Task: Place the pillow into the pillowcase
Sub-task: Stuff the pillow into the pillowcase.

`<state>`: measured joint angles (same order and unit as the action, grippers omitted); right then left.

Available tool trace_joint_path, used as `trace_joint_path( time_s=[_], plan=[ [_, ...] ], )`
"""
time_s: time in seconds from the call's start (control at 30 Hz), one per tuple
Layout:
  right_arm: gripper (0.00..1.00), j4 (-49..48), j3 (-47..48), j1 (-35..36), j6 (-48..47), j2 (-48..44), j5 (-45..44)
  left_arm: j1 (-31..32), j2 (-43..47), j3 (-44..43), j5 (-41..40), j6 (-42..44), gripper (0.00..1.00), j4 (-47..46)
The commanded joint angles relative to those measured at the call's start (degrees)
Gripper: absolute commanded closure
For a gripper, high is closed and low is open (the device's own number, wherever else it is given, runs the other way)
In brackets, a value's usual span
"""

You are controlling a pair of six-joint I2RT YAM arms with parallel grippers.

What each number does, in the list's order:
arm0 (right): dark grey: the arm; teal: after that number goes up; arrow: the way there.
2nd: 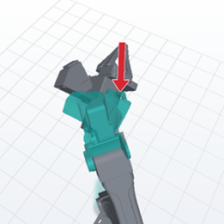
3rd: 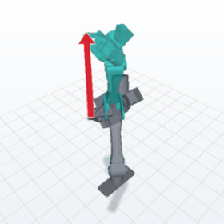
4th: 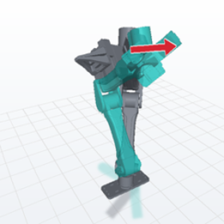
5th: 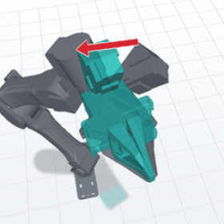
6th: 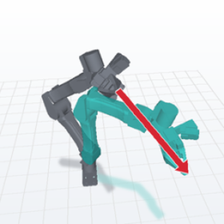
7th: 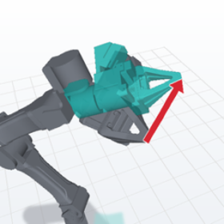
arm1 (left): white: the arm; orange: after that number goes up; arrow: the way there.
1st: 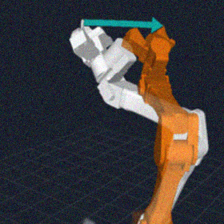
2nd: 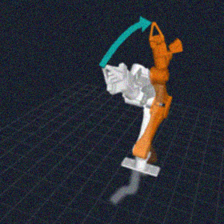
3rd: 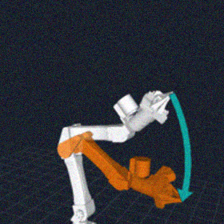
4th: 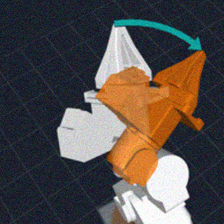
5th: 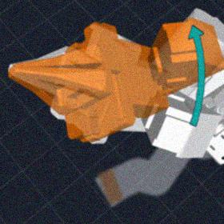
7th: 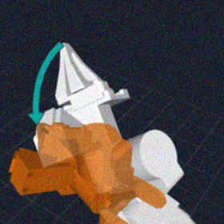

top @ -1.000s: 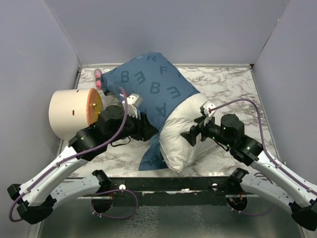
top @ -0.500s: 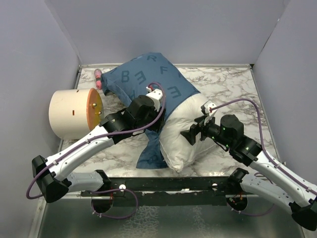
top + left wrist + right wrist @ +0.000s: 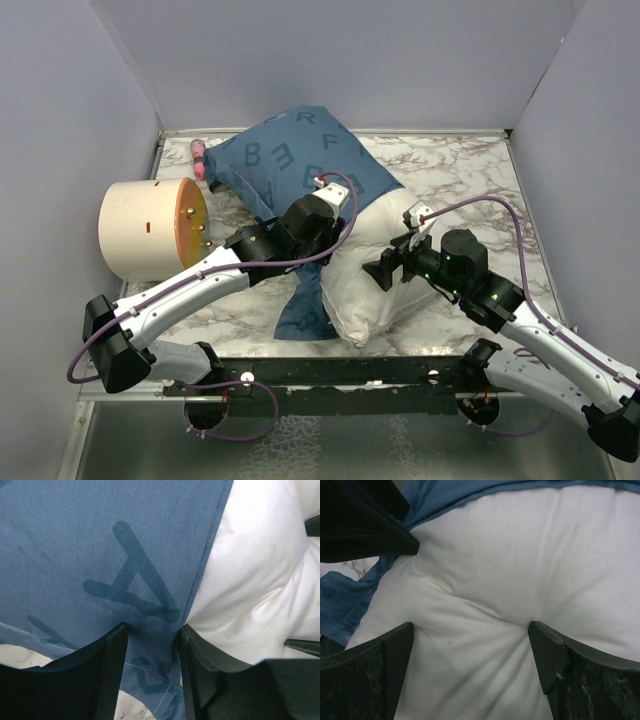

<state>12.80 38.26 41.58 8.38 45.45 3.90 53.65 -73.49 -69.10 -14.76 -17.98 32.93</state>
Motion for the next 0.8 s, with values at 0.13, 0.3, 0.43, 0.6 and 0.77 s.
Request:
trace_joint_path(
  time_s=[0.13, 0.3, 0.43, 0.6, 0.77],
  plan=[
    [0.11, 2.80, -1.34, -0.02, 0.70, 2.68, -3.97, 0.23, -0.32, -4.08, -6.98, 2.70, 0.66, 5.69],
    [0.32, 2.44, -1.67, -0.02, 1.10, 5.11, -5.05, 0.23, -1.18, -5.43, -3.80, 2.46, 0.70, 5.50],
    [0.64, 1.68, -2.53, -0.07, 1.96, 6.87, -6.20, 0.23, -1.52, -6.12, -2.37, 2.86, 0.68, 5.81],
    [0.88, 1.27, -3.56, -0.11, 3.06, 8.07, -7.88, 0.24, -2.12, -5.61, -2.53, 3.10, 0.59, 6.21],
    [0.92, 1.53, -3.76, -0.05, 3.40, 9.38, -8.14, 0.23, -2.20, -5.95, -2.99, 3.13, 0.56, 5.59]
  ],
)
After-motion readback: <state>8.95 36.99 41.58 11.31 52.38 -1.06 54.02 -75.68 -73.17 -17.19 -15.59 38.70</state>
